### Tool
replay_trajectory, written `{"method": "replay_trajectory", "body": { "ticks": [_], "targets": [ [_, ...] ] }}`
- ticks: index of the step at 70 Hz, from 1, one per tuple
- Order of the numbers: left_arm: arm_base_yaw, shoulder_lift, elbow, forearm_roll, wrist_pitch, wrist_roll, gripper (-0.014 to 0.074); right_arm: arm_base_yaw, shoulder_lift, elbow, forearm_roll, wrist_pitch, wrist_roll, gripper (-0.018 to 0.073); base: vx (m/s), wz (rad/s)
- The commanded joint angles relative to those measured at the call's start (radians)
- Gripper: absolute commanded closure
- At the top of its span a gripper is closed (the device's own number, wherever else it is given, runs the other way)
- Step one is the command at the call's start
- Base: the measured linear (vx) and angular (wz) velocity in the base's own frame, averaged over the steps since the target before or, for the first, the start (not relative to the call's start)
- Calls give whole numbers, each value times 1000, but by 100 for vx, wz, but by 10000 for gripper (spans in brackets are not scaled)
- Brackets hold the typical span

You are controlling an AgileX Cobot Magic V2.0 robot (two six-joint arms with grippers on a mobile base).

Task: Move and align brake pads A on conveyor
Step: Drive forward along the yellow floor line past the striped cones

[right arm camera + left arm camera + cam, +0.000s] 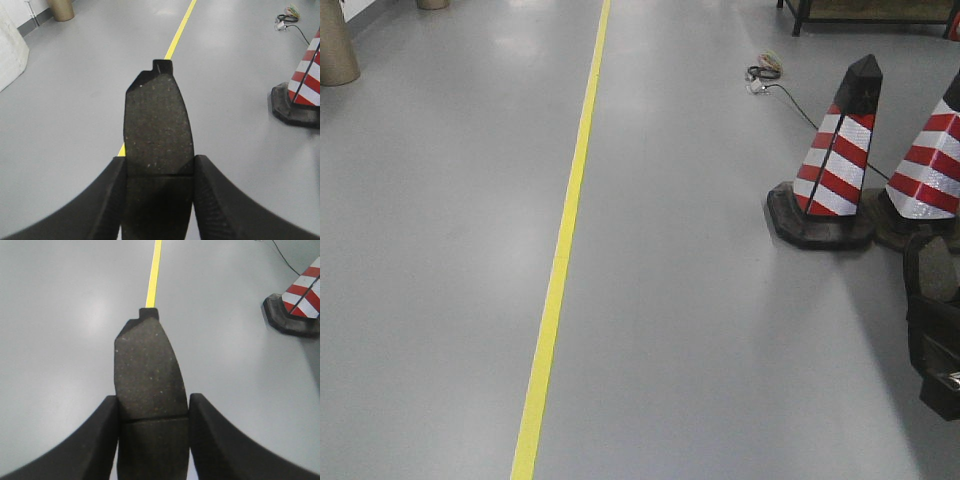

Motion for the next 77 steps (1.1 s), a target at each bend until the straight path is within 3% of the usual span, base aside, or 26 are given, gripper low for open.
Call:
{"method": "replay_trajectory", "body": {
  "ticks": [1,77],
  "targets": [
    [-6,-1,-30,8,-86,-1,422,-4,2,-31,0,-90,-7,565,55,-1],
    [-6,-1,-30,8,-86,-1,422,-4,2,-31,0,-90,-7,565,51,-1]
  ]
}}
